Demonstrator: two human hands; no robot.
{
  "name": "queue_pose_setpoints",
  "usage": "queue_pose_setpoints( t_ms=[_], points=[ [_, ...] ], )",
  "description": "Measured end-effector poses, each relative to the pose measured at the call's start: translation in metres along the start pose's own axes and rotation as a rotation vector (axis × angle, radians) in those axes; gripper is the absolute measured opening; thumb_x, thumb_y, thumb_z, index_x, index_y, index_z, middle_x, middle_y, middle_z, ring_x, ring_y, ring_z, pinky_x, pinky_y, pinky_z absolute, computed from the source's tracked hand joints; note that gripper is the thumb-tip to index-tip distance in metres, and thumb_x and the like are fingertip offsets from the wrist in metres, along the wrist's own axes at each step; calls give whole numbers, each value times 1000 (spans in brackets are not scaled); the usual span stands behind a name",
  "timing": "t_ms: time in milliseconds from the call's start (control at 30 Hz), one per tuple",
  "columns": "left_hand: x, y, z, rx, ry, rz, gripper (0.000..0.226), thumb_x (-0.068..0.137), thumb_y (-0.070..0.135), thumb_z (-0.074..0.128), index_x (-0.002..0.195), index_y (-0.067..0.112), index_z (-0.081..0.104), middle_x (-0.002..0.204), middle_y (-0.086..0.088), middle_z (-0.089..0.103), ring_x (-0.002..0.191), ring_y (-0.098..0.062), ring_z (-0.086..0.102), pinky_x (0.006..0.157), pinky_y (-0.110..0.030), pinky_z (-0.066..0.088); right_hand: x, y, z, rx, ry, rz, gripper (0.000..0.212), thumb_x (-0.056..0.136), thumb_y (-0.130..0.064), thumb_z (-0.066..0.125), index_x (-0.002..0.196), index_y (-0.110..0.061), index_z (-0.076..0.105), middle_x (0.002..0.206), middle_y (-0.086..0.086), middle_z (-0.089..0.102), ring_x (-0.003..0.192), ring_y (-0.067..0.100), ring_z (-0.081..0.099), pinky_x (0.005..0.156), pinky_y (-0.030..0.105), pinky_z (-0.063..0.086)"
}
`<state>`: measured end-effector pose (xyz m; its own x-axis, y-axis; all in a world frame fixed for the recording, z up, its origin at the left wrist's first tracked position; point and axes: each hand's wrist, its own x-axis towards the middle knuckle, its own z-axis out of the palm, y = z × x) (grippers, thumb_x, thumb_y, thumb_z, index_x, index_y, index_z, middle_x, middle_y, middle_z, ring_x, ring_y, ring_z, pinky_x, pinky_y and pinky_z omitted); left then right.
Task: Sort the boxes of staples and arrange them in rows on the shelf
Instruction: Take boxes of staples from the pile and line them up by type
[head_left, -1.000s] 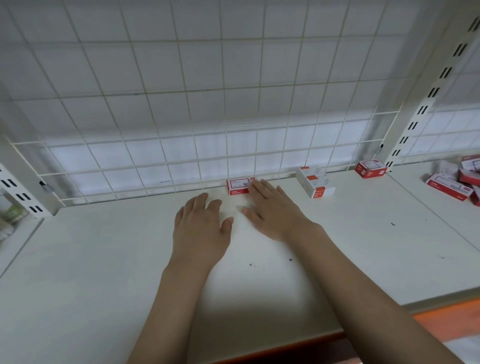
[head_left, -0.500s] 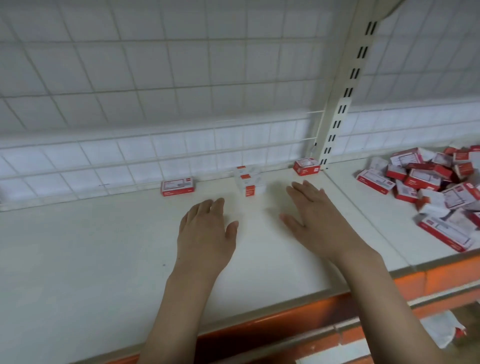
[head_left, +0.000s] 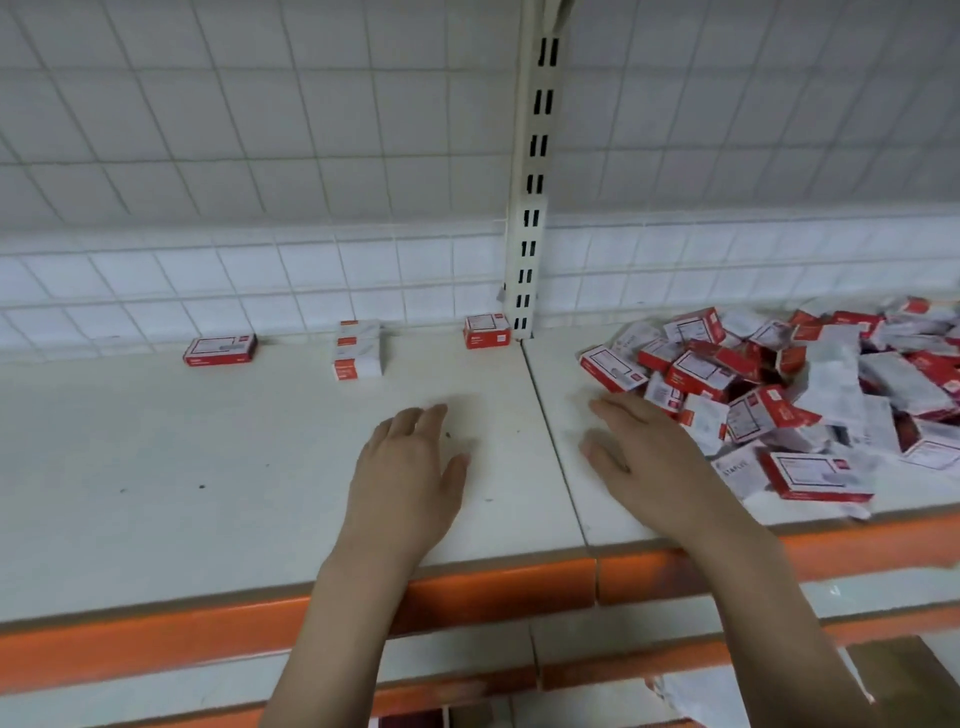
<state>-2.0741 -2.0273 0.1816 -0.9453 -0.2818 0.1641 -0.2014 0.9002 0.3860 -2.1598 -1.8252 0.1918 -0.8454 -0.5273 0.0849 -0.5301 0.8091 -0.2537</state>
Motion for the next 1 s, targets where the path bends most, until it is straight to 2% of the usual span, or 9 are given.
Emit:
queue_pose_setpoints(
  t_ms=[233, 467, 567, 800, 1000],
  points=[
    [1, 15, 5, 16, -3, 31, 55, 91, 32, 51, 141, 14, 37, 138, -6, 45, 126, -25, 40, 105, -31, 31, -6, 15, 0, 43, 30, 7, 48, 95, -32, 45, 139, -13, 40, 146, 4, 37, 134, 21, 32, 111, 34, 26],
    [18, 18, 9, -7, -38, 113, 56, 93, 34, 49, 143, 16, 33, 142, -4, 40, 129, -23, 36, 107, -31, 30, -10, 16, 0, 41, 81, 69, 48, 95, -31, 46, 139, -13, 40, 144, 6, 39, 133, 22, 32, 109, 29, 22],
    [22, 17, 12, -6, -37, 128, 55, 93, 35, 48, 143, 17, 33, 142, -3, 40, 130, -22, 35, 107, -32, 30, -8, 16, -2, 47, 122, 66, 48, 94, -29, 49, 138, -11, 42, 142, 8, 42, 132, 24, 34, 109, 33, 26],
    [32, 34, 15, 7, -14, 133, 55, 93, 38, 46, 143, 19, 31, 143, 0, 38, 132, -20, 32, 107, -31, 29, 9, 46, -31, 12, 239, 62, 42, 91, -22, 54, 130, -9, 50, 128, 11, 53, 121, 29, 44, 99, 32, 33],
    [42, 59, 18, -7, 35, 98, 55, 92, 36, 50, 142, 17, 35, 140, -2, 43, 129, -22, 37, 104, -32, 32, 34, 88, -61, -43, 120, 142, 49, 93, -21, 48, 139, -10, 37, 139, 9, 43, 127, 26, 37, 103, 34, 31]
  ],
)
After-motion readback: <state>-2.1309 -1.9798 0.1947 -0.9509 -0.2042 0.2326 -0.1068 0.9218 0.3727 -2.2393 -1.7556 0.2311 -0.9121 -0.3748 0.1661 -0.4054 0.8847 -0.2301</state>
